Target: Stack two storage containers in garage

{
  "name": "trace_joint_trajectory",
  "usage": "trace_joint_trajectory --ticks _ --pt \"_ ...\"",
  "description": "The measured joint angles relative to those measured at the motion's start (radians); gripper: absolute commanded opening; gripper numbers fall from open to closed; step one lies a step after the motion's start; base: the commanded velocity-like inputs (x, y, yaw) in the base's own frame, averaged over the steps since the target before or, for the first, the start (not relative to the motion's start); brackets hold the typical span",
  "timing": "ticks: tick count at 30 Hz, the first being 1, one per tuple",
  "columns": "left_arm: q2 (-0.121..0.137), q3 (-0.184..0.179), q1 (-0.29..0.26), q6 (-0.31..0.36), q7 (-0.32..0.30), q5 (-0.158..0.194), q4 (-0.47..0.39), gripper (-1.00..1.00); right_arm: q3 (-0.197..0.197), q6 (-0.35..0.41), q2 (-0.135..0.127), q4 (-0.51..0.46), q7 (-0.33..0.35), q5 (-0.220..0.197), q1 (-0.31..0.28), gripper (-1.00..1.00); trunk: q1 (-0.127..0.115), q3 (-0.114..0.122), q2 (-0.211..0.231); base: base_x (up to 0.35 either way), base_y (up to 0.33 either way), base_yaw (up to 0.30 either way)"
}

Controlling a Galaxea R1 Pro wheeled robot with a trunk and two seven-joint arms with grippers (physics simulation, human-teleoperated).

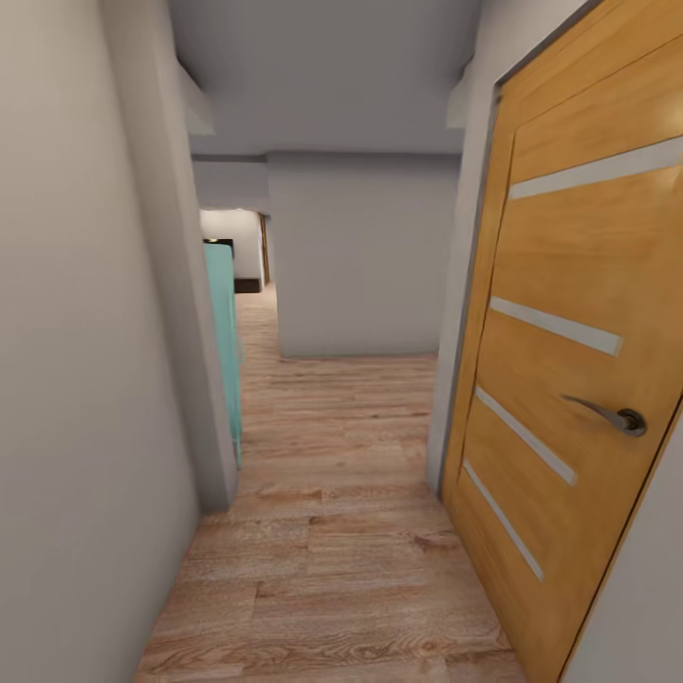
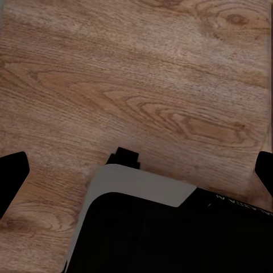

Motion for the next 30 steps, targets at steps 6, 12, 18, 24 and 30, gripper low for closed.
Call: trace_joint_trajectory --ticks 6,12,18,24,30 --pt "0.0 0.001 0.0 0.003 0.0 0.0 0.0 1.0 0.001 0.0 0.0 0.0 0.0 0.005 0.0 1.0 0.0 0.0 0.0 0.322 0.0 0.0" --pt "0.0 0.001 0.0 0.006 -0.001 0.0 0.0 1.0 0.003 0.0 0.0 0.0 0.001 0.009 0.0 1.0 0.0 0.0 0.0 0.322 0.0 0.0" --pt "0.0 0.001 0.0 0.006 -0.002 0.0 0.0 1.0 0.003 0.0 -0.001 0.0 0.002 0.01 0.0 1.0 0.0 0.0 0.0 0.322 0.0 0.0" --pt "0.0 0.002 0.0 0.005 -0.002 0.0 0.0 1.0 0.003 0.001 -0.003 0.0 0.001 0.007 0.0 1.0 0.0 0.0 0.0 0.322 0.0 0.0" --pt "0.0 0.001 0.0 0.005 -0.001 0.0 0.0 1.0 0.003 0.006 -0.004 0.0 0.001 0.005 0.0 1.0 0.0 0.0 0.0 0.322 0.0 0.0"
